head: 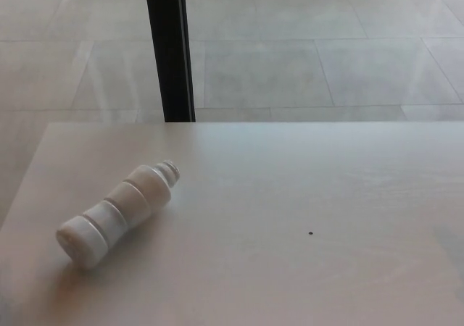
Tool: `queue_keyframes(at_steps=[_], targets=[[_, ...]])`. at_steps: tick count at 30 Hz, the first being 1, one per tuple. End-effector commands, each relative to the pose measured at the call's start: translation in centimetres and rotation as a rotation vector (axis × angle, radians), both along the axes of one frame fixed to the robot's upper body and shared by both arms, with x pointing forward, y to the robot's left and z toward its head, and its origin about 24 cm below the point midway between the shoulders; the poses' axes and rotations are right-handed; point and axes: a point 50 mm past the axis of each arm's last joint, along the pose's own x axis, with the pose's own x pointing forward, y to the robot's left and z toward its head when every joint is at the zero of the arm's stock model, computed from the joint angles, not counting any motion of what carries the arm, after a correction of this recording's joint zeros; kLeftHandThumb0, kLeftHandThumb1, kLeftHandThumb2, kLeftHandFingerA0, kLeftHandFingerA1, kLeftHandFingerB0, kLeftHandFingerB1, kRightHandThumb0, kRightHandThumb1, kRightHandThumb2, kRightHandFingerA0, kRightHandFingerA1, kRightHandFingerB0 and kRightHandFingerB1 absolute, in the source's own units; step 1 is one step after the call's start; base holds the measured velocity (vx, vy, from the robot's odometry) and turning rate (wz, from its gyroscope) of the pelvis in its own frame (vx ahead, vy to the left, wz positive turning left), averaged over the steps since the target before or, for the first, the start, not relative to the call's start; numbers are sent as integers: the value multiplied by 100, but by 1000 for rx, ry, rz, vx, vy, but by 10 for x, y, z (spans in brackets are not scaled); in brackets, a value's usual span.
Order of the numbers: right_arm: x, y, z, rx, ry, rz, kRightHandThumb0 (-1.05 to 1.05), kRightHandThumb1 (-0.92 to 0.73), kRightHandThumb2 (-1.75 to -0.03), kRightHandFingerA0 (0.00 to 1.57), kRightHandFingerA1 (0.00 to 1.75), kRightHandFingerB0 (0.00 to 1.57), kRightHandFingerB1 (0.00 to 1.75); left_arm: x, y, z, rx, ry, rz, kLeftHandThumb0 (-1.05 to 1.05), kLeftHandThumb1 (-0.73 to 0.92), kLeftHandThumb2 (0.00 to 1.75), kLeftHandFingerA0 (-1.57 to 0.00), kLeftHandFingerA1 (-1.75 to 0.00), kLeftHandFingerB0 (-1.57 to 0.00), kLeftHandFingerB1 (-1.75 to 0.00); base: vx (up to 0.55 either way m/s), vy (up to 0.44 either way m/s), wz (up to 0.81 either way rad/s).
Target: The robot uses its left hand to to lift the bottle kept on the middle of the desk and tilts it towards its right hand. It then uses its right hand to rotate its cap to open it and places the bottle and cap back on the desk
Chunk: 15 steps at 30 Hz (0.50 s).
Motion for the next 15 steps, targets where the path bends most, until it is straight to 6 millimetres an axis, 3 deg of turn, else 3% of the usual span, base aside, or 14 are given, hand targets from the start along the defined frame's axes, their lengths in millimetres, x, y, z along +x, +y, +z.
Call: queue_keyframes(at_steps=[1, 3, 4, 5, 6, 7, 8, 9, 10, 11, 12, 13, 15], targets=[[-86, -141, -22, 1015, -421, -856, -68, -65, -61, 61, 123, 28, 49, -261, 133, -37, -660, -909, 1235, -105, 75, 112, 0, -33, 0, -43, 0, 0, 0], [-91, -142, -26, 1032, -435, -882, -68, -65, -61, 61, 123, 28, 49, -269, 131, -38, -658, -914, 1263, -105, 75, 112, 0, -33, 0, -43, 0, 0, 0], [-100, -145, -36, 1115, -488, -936, -66, -65, -59, 59, 99, 34, 54, -288, 125, -43, -648, -890, 1370, -104, 74, 114, 0, -29, 0, -41, 0, 0, 0], [-104, -146, -41, 1138, -485, -949, -66, -67, -61, 48, 90, 29, 54, -298, 119, -47, -608, -843, 1412, -97, 75, 117, 0, -33, 0, -41, 0, 0, 0], [-106, -146, -45, 1160, -488, -957, -65, -68, -60, 42, 89, 28, 54, -304, 115, -51, -597, -818, 1442, -97, 79, 119, 0, -36, 0, -40, 0, 0, 0], [-112, -145, -58, 1213, -523, -1011, -65, -70, -61, 42, 91, 25, 57, -321, 96, -66, -588, -736, 1506, -94, 81, 120, 0, -40, 0, -51, 0, 0, 0], [-113, -145, -60, 1219, -526, -1018, -65, -70, -61, 42, 91, 25, 57, -323, 94, -67, -587, -729, 1511, -94, 81, 120, 0, -40, 0, -51, 0, 0, 0], [-115, -144, -63, 1266, -547, -1019, -66, -70, -61, 40, 104, 22, 60, -323, 93, -74, -603, -689, 1570, -96, 79, 119, -2, -45, 0, -44, 0, 0, 0], [-117, -144, -67, 1319, -599, -1022, -69, -53, -95, 66, 112, 21, 62, -323, 88, -83, -618, -661, 1612, -98, 76, 117, -2, -32, 0, -39, 0, 0, 0], [-120, -143, -70, 1352, -637, -1039, -70, -53, -96, 66, 112, 20, 63, -326, 84, -87, -618, -636, 1631, -101, 76, 115, 0, -24, 0, -37, 0, 0, 0], [-122, -141, -76, 1413, -671, -1038, -66, -69, -62, 40, 140, 18, 72, -328, 81, -89, -617, -607, 1646, -96, 72, 115, 0, -28, 0, -40, 0, 0, 0], [-124, -139, -82, 1432, -654, -1041, -64, -74, -61, 33, 133, 13, 73, -331, 79, -90, -600, -563, 1628, -105, 77, 117, 0, -24, 0, -37, 0, 0, 0], [-129, -137, -91, 1464, -650, -1073, -64, -72, -60, 37, 144, 14, 74, -336, 75, -90, -590, -526, 1622, -92, 77, 116, 0, -36, 0, -44, 0, 0, 0]])
